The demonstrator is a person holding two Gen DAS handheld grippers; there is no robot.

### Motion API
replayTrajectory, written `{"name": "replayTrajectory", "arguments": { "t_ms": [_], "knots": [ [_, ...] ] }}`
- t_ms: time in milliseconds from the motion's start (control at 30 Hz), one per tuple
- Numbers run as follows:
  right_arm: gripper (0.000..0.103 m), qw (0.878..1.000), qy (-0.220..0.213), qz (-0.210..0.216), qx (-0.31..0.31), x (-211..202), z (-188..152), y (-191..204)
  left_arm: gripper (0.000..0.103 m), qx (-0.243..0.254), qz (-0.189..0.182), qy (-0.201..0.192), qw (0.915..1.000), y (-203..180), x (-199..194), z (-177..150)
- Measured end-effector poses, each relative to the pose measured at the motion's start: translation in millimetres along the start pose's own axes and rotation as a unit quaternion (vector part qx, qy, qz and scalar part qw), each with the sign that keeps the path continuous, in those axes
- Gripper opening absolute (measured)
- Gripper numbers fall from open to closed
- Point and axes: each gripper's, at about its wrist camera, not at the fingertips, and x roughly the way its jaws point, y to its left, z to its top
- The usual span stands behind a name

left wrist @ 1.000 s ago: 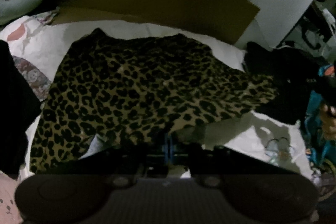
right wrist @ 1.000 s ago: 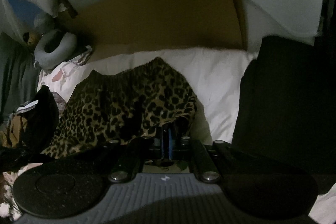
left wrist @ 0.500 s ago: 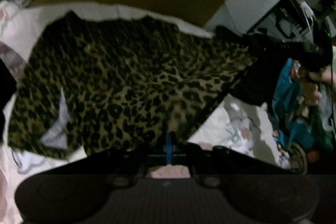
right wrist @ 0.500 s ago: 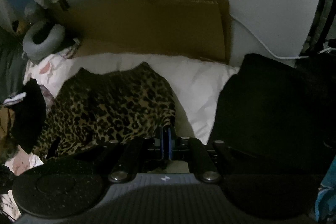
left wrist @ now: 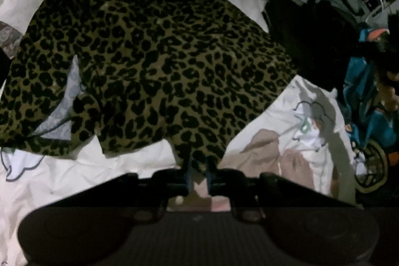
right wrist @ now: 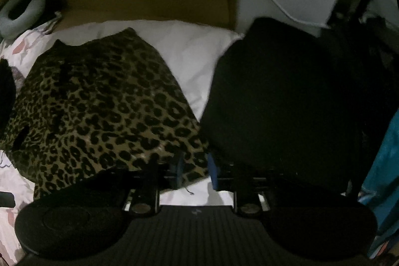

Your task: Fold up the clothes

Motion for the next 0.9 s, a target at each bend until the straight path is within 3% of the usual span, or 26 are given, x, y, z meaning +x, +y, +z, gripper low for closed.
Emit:
{"name": "replayTrajectory", "arguments": {
  "t_ms": [33, 100, 167, 267, 433, 533, 633, 667, 700, 900],
  "knots": [
    [0.025, 1.0, 0.0, 0.0, 0.007, 2, -4, -5, 0.026, -0.002, 0.002, -0.002, 1.0, 0, 3, 0],
    [0.028, 1.0, -0.002, 0.005, 0.024, 6, -11, -15, 0.05, -0.007, 0.006, -0.006, 0.9999, 1, 8, 1],
    [0.034, 0.999, -0.008, 0.017, 0.043, 11, -18, -23, 0.06, -0.01, 0.009, -0.013, 0.9998, 2, 12, 3],
    [0.043, 0.997, -0.025, 0.033, 0.066, 21, -23, -32, 0.061, -0.027, 0.003, -0.01, 0.9996, 6, 22, 6],
    [0.047, 0.996, -0.028, 0.031, 0.085, 50, -33, -42, 0.061, -0.058, -0.012, 0.0, 0.9982, 15, 43, 11],
    [0.047, 0.995, -0.017, 0.023, 0.098, 66, -40, -52, 0.055, -0.077, -0.018, 0.007, 0.9969, 20, 55, 12],
    [0.047, 0.993, -0.018, 0.03, 0.116, 73, -45, -59, 0.028, -0.09, -0.02, 0.008, 0.9957, 25, 64, 13],
    [0.047, 0.992, -0.02, 0.03, 0.121, 73, -46, -59, 0.014, -0.099, -0.021, 0.008, 0.9949, 28, 65, 13],
    [0.047, 0.991, -0.022, 0.031, 0.125, 73, -47, -59, 0.008, -0.107, -0.023, 0.007, 0.9939, 30, 66, 12],
    [0.047, 0.989, -0.033, 0.047, 0.136, 73, -47, -56, 0.003, -0.114, -0.024, -0.012, 0.9931, 38, 52, 9]
  ]
}}
